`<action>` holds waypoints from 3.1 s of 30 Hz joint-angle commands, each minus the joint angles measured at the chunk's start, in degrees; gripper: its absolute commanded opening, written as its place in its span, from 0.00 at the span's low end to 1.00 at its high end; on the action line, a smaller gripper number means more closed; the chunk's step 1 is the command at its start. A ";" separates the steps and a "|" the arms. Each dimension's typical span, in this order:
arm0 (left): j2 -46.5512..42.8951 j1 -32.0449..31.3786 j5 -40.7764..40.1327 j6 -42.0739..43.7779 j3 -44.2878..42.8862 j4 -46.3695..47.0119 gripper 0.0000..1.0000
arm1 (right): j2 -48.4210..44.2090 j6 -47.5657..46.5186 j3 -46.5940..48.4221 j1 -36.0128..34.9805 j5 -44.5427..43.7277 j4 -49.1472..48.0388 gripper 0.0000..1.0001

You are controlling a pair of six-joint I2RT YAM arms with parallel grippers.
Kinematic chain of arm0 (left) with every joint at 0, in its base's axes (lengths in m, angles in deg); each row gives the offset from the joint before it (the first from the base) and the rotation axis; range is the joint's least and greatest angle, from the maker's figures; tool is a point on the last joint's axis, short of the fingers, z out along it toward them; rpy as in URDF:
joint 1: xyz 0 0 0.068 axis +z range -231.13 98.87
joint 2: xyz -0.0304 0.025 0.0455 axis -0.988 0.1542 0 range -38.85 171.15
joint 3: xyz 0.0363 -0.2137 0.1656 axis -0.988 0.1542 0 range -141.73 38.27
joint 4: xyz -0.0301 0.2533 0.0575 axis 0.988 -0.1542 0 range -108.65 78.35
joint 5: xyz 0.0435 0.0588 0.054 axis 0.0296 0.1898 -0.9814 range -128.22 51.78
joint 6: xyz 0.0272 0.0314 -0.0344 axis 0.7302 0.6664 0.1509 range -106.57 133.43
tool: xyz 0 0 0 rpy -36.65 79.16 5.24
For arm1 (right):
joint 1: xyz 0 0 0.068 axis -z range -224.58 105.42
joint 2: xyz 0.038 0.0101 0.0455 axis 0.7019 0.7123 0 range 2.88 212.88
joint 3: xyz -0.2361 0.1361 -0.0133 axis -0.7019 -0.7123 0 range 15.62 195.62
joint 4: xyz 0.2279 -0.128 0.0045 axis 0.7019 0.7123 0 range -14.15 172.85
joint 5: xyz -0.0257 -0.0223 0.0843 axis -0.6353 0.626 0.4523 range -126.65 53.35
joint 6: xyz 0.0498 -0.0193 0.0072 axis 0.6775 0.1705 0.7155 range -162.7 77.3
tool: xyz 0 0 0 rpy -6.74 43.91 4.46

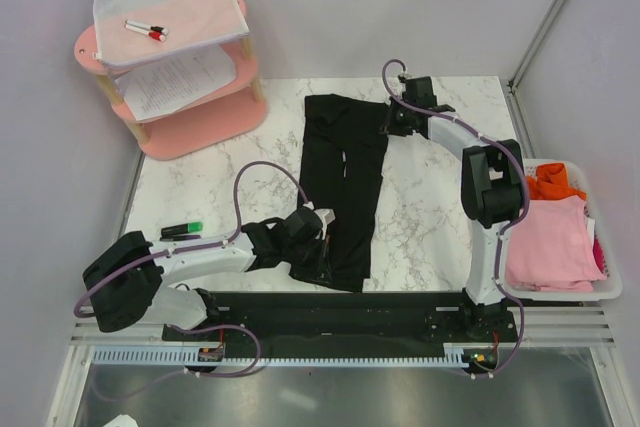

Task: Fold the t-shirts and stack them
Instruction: Grab the bottom of the folded rectangular tshirt with both arms

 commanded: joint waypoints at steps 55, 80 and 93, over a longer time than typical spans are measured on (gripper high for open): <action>-2.53 19.59 4.17 5.09 10.78 2.96 0.06 | -49.71 27.22 -66.53 -23.91 18.33 -2.56 0.62; -1.91 12.74 0.92 1.83 6.56 0.95 0.02 | -48.55 26.36 -64.35 -25.85 16.84 -1.52 0.00; 3.79 14.23 -5.15 5.61 -12.49 -6.44 0.02 | -48.66 22.85 -49.94 -25.32 4.02 -0.46 0.00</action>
